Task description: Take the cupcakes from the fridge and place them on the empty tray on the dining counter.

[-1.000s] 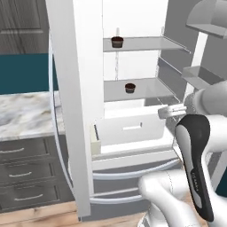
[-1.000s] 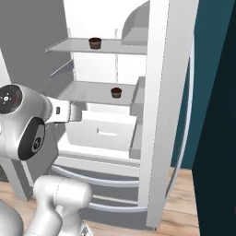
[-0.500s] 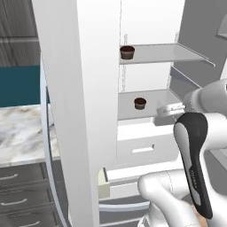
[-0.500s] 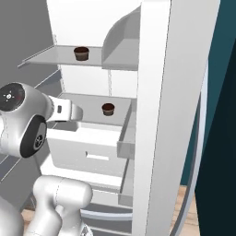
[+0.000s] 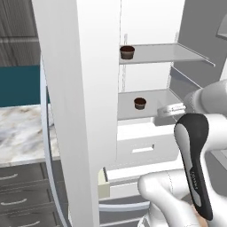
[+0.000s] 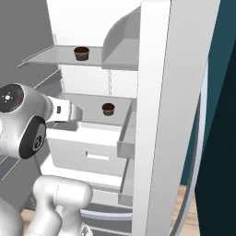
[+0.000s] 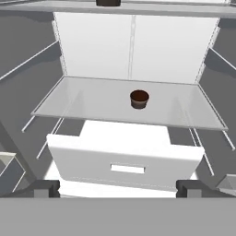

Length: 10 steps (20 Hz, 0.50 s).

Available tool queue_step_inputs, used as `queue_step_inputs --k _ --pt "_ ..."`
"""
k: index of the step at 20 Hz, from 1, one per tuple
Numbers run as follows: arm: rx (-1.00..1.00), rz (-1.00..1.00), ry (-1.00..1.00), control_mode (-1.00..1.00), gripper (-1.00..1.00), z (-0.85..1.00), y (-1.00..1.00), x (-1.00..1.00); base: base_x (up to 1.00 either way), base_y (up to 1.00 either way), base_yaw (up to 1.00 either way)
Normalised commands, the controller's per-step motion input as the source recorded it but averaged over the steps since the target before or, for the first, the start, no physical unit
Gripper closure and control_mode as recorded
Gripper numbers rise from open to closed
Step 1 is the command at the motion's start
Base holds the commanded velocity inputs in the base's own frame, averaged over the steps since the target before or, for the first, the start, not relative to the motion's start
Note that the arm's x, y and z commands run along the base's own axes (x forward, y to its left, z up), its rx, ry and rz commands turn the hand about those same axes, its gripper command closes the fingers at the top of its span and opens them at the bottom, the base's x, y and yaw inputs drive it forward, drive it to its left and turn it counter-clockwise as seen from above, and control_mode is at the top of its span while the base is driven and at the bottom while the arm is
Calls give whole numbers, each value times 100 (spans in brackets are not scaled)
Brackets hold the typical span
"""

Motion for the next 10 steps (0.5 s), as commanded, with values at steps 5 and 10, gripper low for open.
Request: queue_step_inputs --k 5,10 --pt "8 0 8 -100 -100 -1 0 99 0 0 0" --pt "3 0 6 -100 -100 -8 0 98 0 0 0"
